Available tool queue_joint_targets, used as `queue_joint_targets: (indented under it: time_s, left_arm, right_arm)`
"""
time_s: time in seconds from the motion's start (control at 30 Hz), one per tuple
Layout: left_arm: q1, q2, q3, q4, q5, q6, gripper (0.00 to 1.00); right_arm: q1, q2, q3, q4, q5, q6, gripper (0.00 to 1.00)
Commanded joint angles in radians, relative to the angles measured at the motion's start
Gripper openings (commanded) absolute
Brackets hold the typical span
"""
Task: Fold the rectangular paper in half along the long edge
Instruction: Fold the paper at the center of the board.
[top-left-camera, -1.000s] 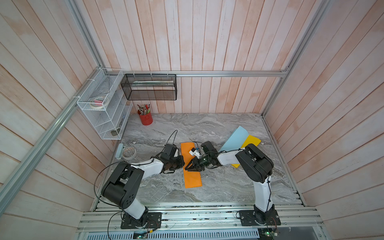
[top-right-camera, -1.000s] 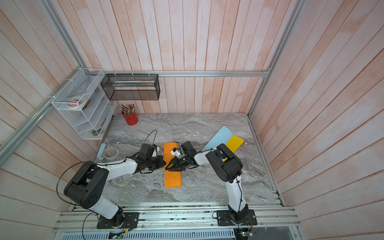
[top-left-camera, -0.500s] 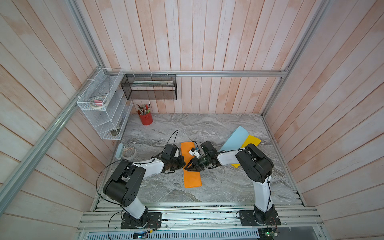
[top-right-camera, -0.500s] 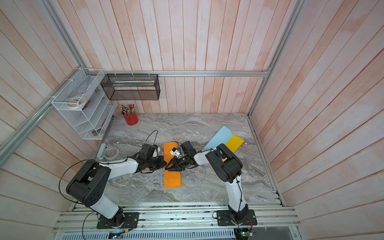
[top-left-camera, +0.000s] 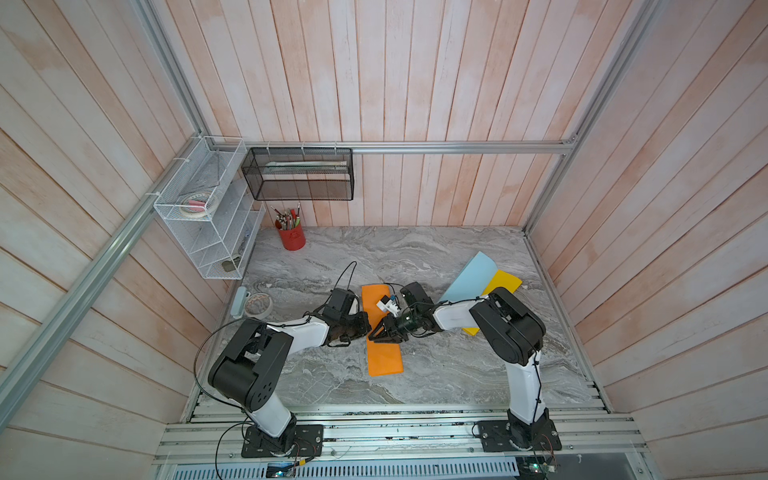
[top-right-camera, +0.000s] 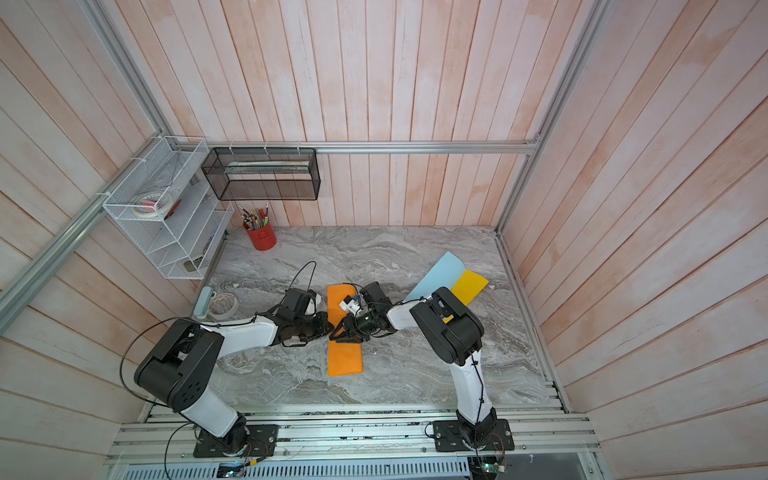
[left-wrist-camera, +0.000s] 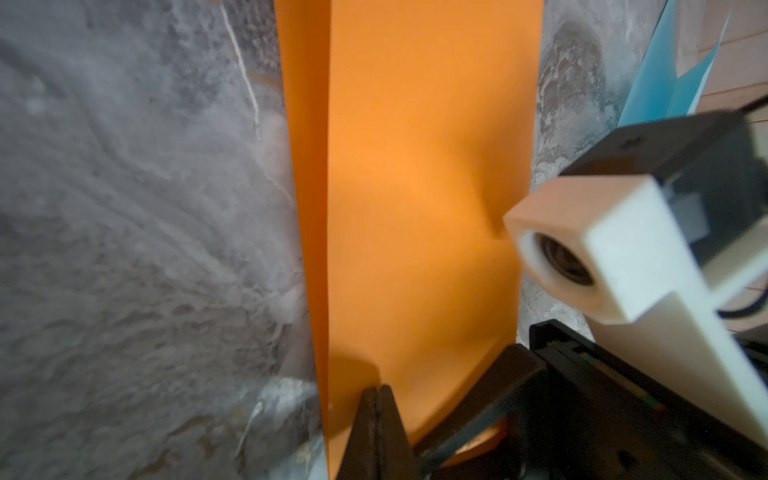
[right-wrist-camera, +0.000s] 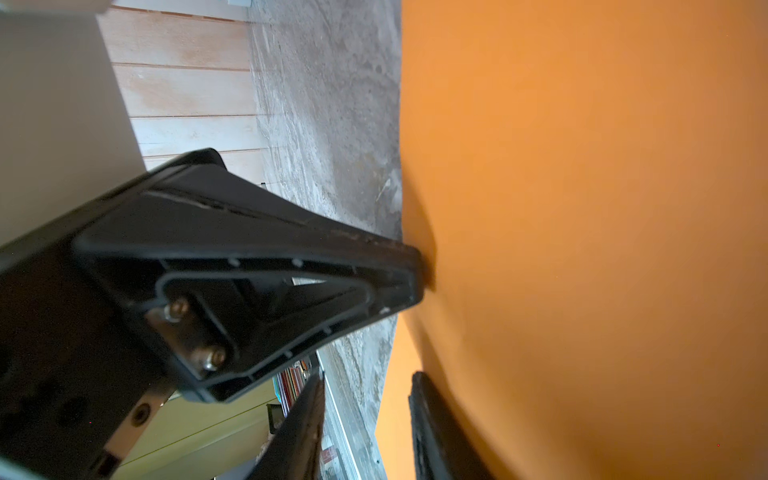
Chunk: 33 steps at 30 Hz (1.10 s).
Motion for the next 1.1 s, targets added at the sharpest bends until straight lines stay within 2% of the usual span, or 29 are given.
queue_joint_targets:
  time_s: [0.0, 1.07]
  left_arm:
    - [0.003, 0.009, -0.013, 0.025, 0.012, -0.002, 0.0]
    - [0.003, 0.022, -0.008, 0.018, 0.014, 0.005, 0.0]
  right_arm:
    - [0.008, 0.022, 0.015, -0.023, -0.024, -0.026, 0.37]
    - [0.008, 0.022, 0.009, -0.01, -0.077, -0.039, 0.37]
